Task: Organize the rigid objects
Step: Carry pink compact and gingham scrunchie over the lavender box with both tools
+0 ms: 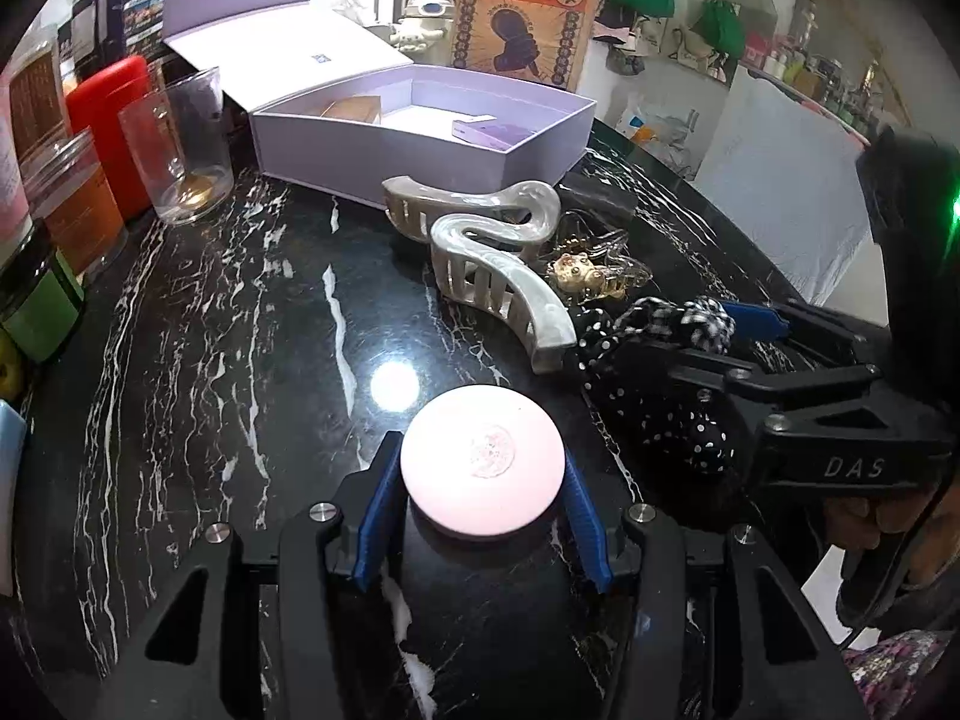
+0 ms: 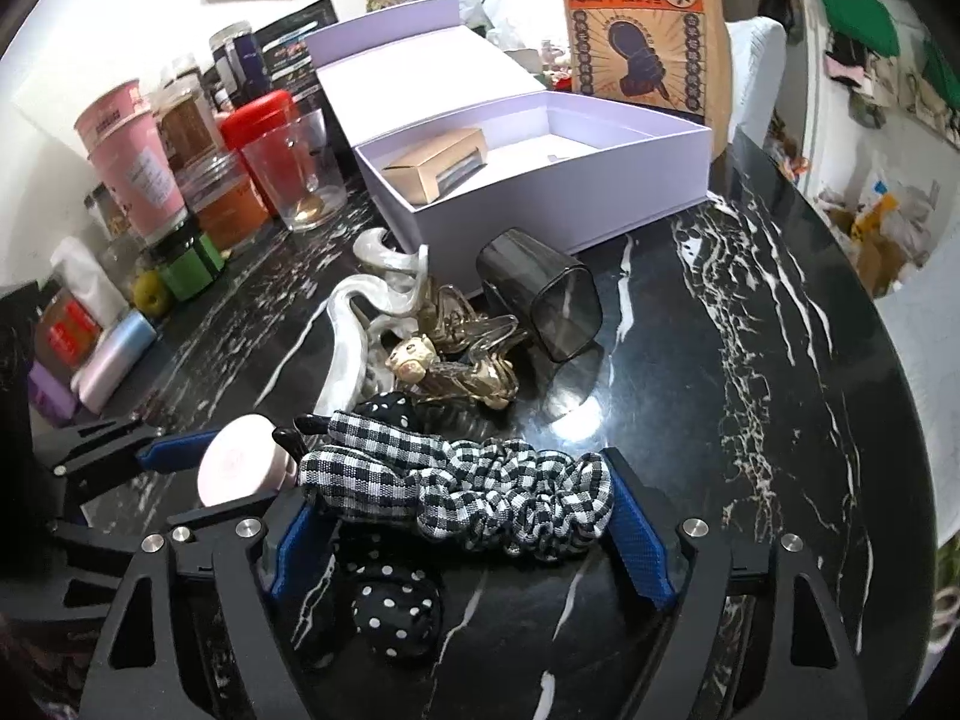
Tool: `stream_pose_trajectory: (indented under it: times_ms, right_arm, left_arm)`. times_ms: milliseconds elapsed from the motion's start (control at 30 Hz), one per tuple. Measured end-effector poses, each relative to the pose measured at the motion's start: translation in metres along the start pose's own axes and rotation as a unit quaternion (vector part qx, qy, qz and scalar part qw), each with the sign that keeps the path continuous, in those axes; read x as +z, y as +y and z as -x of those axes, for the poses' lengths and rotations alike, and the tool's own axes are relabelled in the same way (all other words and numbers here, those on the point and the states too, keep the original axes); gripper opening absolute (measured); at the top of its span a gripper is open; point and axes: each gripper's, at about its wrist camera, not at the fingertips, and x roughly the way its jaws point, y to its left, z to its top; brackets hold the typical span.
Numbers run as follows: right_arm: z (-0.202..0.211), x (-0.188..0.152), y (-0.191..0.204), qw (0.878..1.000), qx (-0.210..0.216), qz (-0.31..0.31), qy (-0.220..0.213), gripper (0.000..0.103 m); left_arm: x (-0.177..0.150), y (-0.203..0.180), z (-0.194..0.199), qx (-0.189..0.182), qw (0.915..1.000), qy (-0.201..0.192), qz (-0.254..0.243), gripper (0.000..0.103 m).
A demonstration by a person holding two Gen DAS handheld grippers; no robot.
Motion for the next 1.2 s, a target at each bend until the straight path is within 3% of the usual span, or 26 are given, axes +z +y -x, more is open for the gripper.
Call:
stream_pose_trajectory:
  times_ms: [167,467,633,1200]
  right_arm:
    - [0.012,-0.001,-0.002,1.0,0.002,-0.004,-0.013,0.082]
    - [0.027,0.004,0.0,1.0,-0.001,-0.006,-0.026,0.082]
    - [0.034,0.008,0.0,0.999,0.007,-0.016,-0.027,0.082]
    - [0.051,0.046,0.013,0.998,0.019,0.015,-0.051,0.082]
  left_arm:
    - [0.002,0.008,0.003,-0.009,0.9997,-0.001,0.021,0.05]
    - [0.011,0.001,0.02,-0.001,0.9998,-0.02,0.008,0.05]
    - [0.019,0.0,0.029,-0.016,0.9994,-0.032,0.005,0.05]
    - [0.054,0.008,0.058,0.006,0.9969,-0.078,-0.011,0.05]
